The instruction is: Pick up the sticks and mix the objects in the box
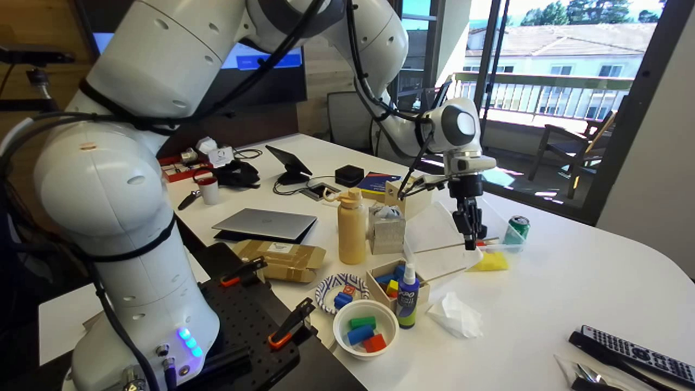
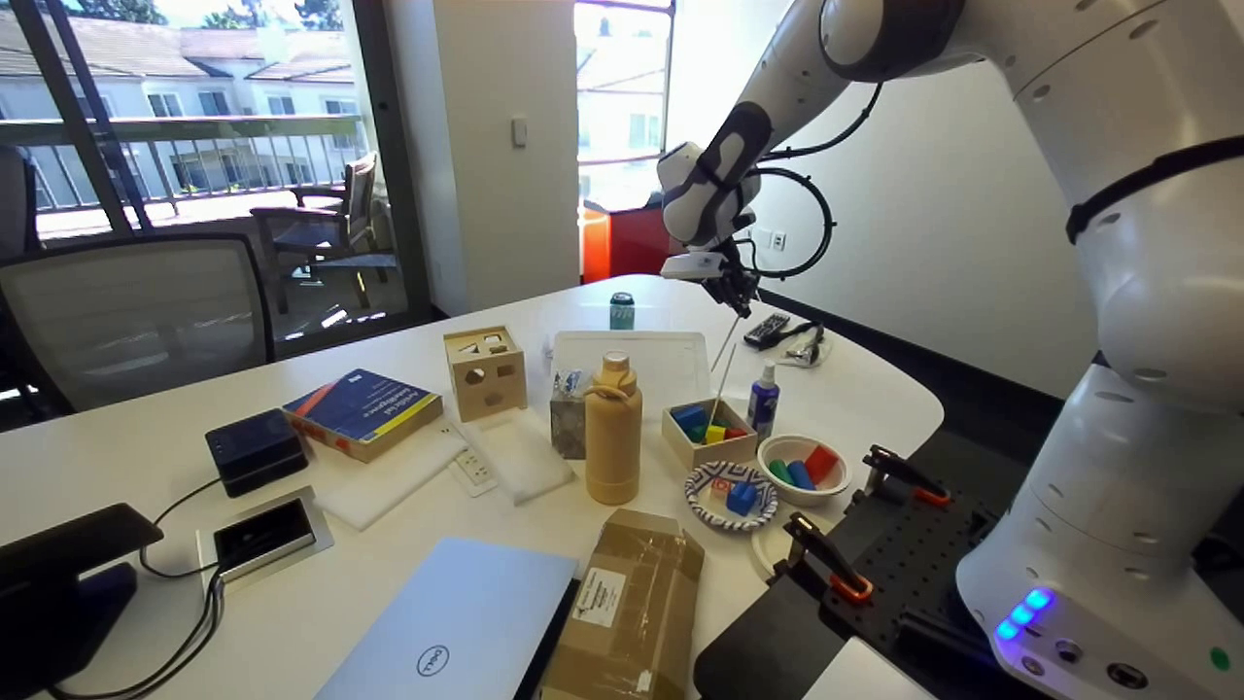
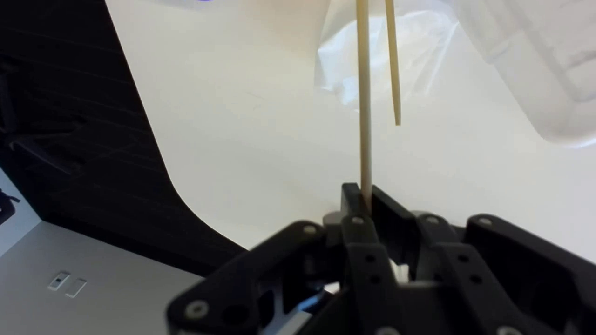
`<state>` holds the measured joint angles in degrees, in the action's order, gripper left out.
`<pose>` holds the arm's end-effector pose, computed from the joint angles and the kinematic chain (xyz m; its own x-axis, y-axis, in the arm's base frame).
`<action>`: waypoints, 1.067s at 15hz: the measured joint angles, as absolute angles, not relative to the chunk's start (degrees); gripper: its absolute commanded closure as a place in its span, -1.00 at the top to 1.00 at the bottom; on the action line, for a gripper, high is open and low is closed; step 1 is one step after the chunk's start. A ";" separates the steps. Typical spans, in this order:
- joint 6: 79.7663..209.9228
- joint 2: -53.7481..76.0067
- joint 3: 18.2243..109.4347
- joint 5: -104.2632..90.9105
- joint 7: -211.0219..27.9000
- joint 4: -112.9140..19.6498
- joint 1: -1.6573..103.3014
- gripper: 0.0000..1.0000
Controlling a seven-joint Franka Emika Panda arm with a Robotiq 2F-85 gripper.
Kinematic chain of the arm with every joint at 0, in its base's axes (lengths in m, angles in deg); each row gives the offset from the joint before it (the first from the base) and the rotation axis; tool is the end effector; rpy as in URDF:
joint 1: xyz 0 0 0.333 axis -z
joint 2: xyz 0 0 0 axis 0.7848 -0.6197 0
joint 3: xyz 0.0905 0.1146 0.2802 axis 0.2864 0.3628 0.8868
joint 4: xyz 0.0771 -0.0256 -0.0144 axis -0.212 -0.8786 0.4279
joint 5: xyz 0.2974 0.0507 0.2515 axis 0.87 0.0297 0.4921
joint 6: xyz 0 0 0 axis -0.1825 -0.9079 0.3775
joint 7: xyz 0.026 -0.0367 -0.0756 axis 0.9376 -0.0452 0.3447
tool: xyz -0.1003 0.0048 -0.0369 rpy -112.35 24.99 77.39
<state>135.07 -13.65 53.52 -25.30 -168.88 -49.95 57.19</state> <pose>0.6227 -0.2223 0.1851 0.1430 -0.9210 0.3624 -0.9509 -0.0263 0.3085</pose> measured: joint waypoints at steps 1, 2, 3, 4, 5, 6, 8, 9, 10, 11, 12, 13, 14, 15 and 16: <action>135.57 -13.22 53.01 -24.54 -168.09 -50.23 57.44 -0.96; 136.16 -12.67 52.32 -24.21 -167.98 -50.66 57.70 -0.96; 136.76 -12.08 51.38 -24.19 -167.98 -51.22 57.89 -0.96; 137.45 -11.51 49.99 -24.19 -168.07 -51.87 57.97 -0.96; 138.11 -10.91 48.41 -24.20 -168.17 -52.62 58.03 -0.96; 138.67 -10.40 46.77 -24.24 -168.22 -53.35 58.17 -0.96; 139.82 -9.76 43.95 -24.44 -168.20 -54.63 59.04 -0.96; 140.04 -9.73 43.04 -24.46 -167.84 -55.05 59.95 -0.96; 140.08 -9.79 42.70 -24.38 -166.55 -55.48 61.36 -0.96; 140.10 -10.02 42.81 -23.97 -164.22 -55.85 63.12 -0.96; 140.11 -10.51 43.12 -23.13 -161.13 -56.06 65.11 -0.96; 140.12 -11.24 43.56 -21.99 -157.68 -56.09 67.18 -0.96; 140.13 -12.16 44.06 -20.65 -154.09 -56.03 69.13 -0.96; 140.14 -13.23 44.68 -19.21 -150.33 -55.92 70.95 -0.96; 140.14 -14.35 45.28 -17.82 -146.80 -55.76 72.40 -0.96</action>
<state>140.14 -14.35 45.28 -17.82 -146.80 -55.76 72.40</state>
